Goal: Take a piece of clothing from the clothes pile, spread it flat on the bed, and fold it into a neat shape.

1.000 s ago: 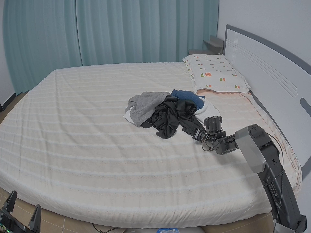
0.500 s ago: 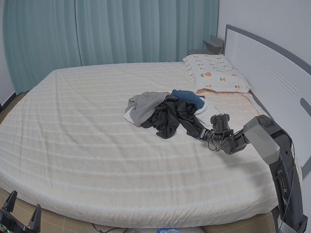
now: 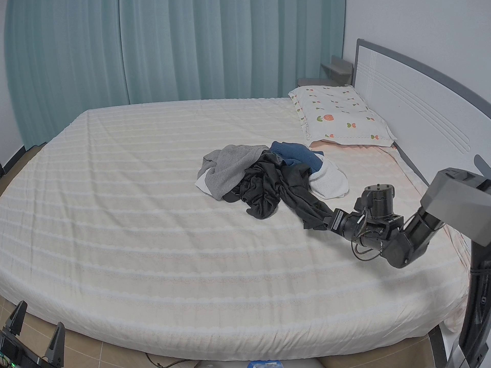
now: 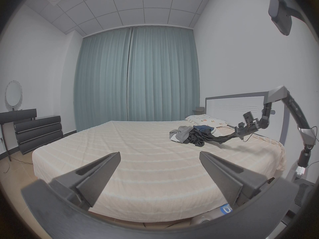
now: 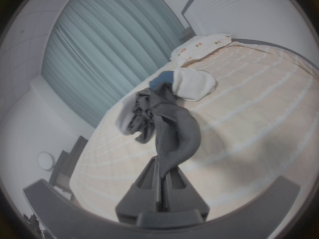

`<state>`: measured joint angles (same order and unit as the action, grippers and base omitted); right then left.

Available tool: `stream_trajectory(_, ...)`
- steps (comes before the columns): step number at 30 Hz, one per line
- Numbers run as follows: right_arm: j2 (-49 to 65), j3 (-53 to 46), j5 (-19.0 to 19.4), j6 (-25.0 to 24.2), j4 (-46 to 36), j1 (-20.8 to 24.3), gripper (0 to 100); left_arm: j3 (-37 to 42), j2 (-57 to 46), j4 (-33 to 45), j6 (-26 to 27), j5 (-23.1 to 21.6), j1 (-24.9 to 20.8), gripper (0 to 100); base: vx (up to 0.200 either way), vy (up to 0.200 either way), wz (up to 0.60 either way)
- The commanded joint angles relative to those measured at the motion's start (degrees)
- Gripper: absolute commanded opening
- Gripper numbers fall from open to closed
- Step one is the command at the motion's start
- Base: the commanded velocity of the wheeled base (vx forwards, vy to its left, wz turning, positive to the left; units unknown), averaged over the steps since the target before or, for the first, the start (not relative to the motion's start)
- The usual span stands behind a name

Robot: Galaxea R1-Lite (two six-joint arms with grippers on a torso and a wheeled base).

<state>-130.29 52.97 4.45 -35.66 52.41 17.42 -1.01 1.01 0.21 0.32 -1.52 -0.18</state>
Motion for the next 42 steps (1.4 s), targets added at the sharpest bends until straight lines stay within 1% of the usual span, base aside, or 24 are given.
stream_trajectory(1, 24.9, -22.6, 6.1, -3.5, 13.0, 5.8, 0, 1.0, -0.9, 0.0, 0.2, -0.1, 0.0, 100, 0.000, 0.000, 0.00)
stream_trajectory(5, 31.9, -26.6, 6.4, -5.2, 14.2, 8.9, 0, 1.0, -0.9, 0.0, 0.3, -0.1, 0.0, 100, 0.000, 0.000, 0.00)
stream_trajectory(9, 38.4, -29.6, 6.4, -5.4, 14.7, 11.7, 0, 1.0, -0.9, -0.1, 1.4, -0.6, 0.0, 100, 0.000, 0.000, 0.00)
stream_trajectory(13, 43.7, -30.4, 6.4, -5.4, 14.5, 12.9, 0, 1.0, -1.0, -0.5, 2.8, -0.6, 0.0, 100, 0.000, 0.000, 0.00)
stream_trajectory(15, 44.3, -30.4, 6.4, -5.4, 14.5, 13.0, 0, -0.1, -0.7, -1.8, 2.2, -0.7, 0.0, 100, 0.000, 0.000, 0.00)
stream_trajectory(16, 44.4, -30.3, 6.4, -5.4, 14.6, 12.8, 0, -9.1, 2.1, -5.9, -1.9, -0.7, -0.2, 100, 0.000, 0.000, 0.00)
stream_trajectory(17, 44.6, -30.3, 6.4, -5.4, 14.6, 12.7, 0, -12.9, 5.1, -7.0, -4.0, -1.1, -0.2, 100, 0.000, 0.000, 0.00)
stream_trajectory(18, 44.6, -30.3, 6.4, -5.4, 14.6, 12.7, 0, -13.4, 5.6, -7.1, -4.3, -1.2, -0.3, 100, 0.000, 0.000, 0.00)
stream_trajectory(19, 44.7, -30.1, 6.4, -5.4, 14.6, 13.2, 0, -15.5, 10.4, -6.8, -2.9, -3.8, -0.1, 100, 0.000, 0.000, 0.00)
stream_trajectory(21, 45.4, -30.2, 6.3, -5.2, 14.7, 14.1, 0, -15.2, 13.1, -6.4, 2.1, -8.5, -0.2, 100, 0.000, 0.000, 0.00)
stream_trajectory(22, 45.9, -30.3, 6.3, -5.2, 14.8, 14.6, 0, -14.7, 14.7, -6.2, 2.9, -9.6, -0.2, 100, 0.000, 0.000, 0.00)
stream_trajectory(24, 46.6, -30.4, 6.3, -5.3, 14.8, 15.2, 0, -14.2, 18.1, -5.5, 2.9, -11.5, -0.2, 100, 0.000, 0.000, 0.00)
stream_trajectory(25, 46.6, -30.4, 6.4, -5.2, 14.8, 15.3, 0, -14.1, 18.4, -5.5, 2.9, -11.6, -0.2, 100, 0.000, 0.000, 0.00)
stream_trajectory(26, 46.0, -29.9, 6.5, -4.8, 14.7, 16.1, 0, -13.8, 22.8, -5.2, 2.9, -12.4, -0.3, 100, 0.000, 0.000, 0.00)
stream_trajectory(27, 46.0, -29.9, 6.5, -4.8, 14.7, 16.1, 0, -13.8, 22.8, -5.2, 2.9, -12.4, -0.3, 100, 0.000, 0.000, 0.00)
stream_trajectory(28, 45.3, -28.4, 6.4, -4.4, 14.7, 16.3, 0, -13.3, 28.4, -5.6, 3.5, -13.4, -0.6, 100, 0.000, 0.000, 0.00)
stream_trajectory(30, 45.7, -26.4, 6.4, -4.2, 14.0, 16.4, 0, -13.5, 32.6, -5.9, 3.6, -14.4, -1.5, 100, 0.000, 0.000, 0.00)
stream_trajectory(32, 46.0, -25.1, 6.3, -4.2, 13.3, 16.3, 0, -13.7, 38.1, -6.4, 3.9, -15.0, -3.9, 100, 0.000, 0.000, 0.00)
stream_trajectory(35, 46.0, -23.8, 6.3, -4.1, 12.4, 16.3, 0, -13.7, 46.9, -9.6, 3.6, -14.9, -8.9, 100, 0.000, 0.000, 0.00)
stream_trajectory(38, 46.2, -23.4, 6.3, -3.1, 11.9, 16.3, 0, -13.6, 56.6, -15.7, 3.5, -14.8, -13.5, 100, 0.000, 0.000, 0.00)
stream_trajectory(42, 46.4, -23.3, 6.3, 0.1, 11.8, 16.1, 0, -14.0, 68.7, -23.0, 3.6, -14.6, -16.6, 100, 0.000, 0.000, 0.00)
